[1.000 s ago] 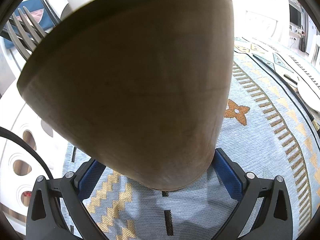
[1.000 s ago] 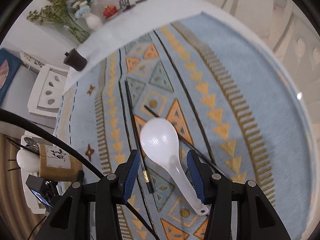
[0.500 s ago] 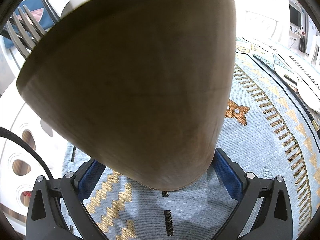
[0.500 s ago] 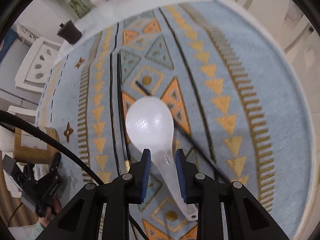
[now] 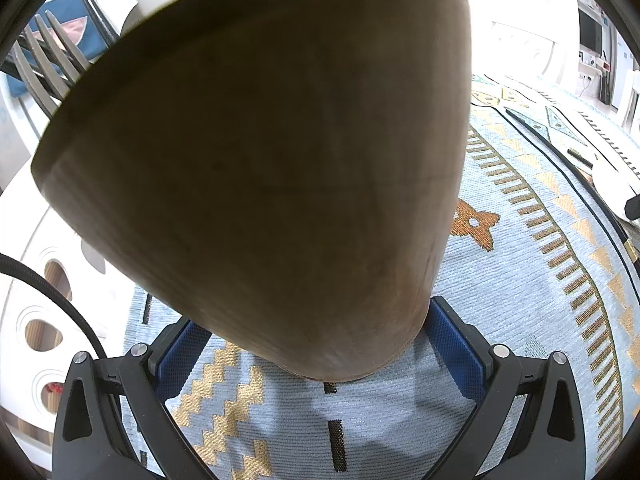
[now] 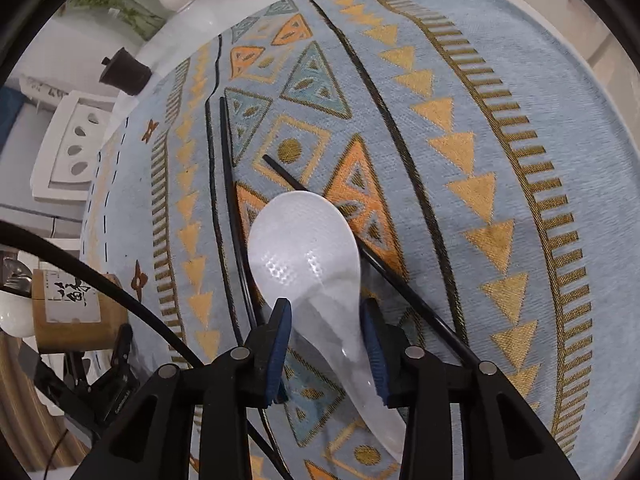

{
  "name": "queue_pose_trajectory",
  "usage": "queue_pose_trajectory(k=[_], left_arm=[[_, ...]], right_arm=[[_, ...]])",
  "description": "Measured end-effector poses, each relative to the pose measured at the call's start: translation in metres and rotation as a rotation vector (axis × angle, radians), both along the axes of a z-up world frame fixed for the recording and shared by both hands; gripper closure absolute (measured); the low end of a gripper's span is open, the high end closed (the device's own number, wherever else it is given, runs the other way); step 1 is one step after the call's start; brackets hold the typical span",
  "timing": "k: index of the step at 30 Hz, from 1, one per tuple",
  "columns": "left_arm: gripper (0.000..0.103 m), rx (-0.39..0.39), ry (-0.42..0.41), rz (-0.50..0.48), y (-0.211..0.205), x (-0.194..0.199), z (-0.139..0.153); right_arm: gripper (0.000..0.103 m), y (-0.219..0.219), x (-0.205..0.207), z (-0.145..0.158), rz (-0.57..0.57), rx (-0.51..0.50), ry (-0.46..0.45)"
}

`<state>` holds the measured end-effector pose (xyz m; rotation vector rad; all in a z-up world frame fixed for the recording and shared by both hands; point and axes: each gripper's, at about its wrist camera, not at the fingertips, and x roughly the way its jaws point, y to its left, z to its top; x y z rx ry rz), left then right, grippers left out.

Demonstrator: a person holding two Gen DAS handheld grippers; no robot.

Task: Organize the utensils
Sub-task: 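Close the right gripper on the white ceramic spoon's handle, then lift the white ceramic spoon with the right gripper over the wooden cup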

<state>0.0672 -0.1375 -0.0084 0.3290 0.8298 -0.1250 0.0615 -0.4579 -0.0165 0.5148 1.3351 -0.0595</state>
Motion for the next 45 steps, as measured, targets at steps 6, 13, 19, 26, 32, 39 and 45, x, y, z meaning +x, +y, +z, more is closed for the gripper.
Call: queue_pose_trajectory(k=[6, 13, 19, 26, 32, 39, 45], left_arm=[[0.000, 0.000, 0.000, 0.000, 0.000, 0.000, 0.000], [0.000, -0.001, 0.001, 0.000, -0.001, 0.000, 0.000], [0.000, -0.001, 0.001, 0.000, 0.000, 0.000, 0.000], [0.000, -0.003, 0.002, 0.000, -0.002, 0.000, 0.000], [0.000, -0.003, 0.002, 0.000, -0.002, 0.000, 0.000], [0.000, -0.003, 0.002, 0.000, -0.001, 0.000, 0.000], [0.000, -0.003, 0.002, 0.000, -0.002, 0.000, 0.000]], right_arm=[[0.095, 0.016, 0.000, 0.010, 0.059, -0.079, -0.026], [0.095, 0.029, -0.009, 0.032, 0.113, -0.068, -0.075], [0.095, 0.033, -0.004, 0.023, 0.125, -0.057, -0.045], [0.093, 0.040, 0.006, 0.015, 0.140, -0.041, -0.009], [0.092, 0.038, 0.012, 0.001, 0.113, 0.008, 0.010], [0.094, 0.032, 0.007, 0.023, 0.088, 0.040, -0.098], [0.094, 0.037, 0.006, 0.078, 0.101, 0.070, -0.305]])
